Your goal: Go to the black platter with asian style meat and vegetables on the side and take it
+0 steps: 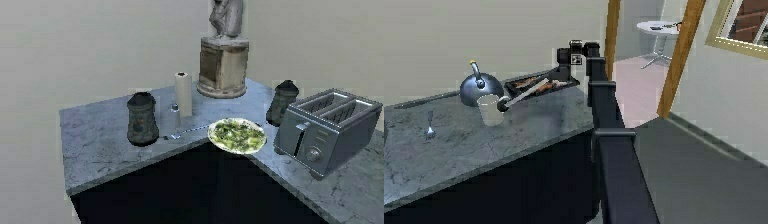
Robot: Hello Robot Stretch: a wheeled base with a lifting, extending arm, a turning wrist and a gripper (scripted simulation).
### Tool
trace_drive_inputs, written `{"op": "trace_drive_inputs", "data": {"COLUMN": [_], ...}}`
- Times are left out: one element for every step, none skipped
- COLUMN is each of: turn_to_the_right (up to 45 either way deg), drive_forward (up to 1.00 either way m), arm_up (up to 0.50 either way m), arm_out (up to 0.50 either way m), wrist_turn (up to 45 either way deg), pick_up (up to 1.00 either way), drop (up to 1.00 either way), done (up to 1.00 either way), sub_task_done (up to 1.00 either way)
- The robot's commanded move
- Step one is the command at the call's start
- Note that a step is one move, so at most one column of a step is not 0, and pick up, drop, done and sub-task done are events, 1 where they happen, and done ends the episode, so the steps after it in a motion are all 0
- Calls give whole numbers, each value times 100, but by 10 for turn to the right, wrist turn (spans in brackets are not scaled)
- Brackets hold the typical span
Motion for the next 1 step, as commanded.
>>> {"op": "trace_drive_inputs", "data": {"turn_to_the_right": [0], "drive_forward": [0], "arm_up": [0], "arm_out": [0], "wrist_turn": [0], "pick_up": [0], "drop": [0], "done": [100], "sub_task_done": [0]}}
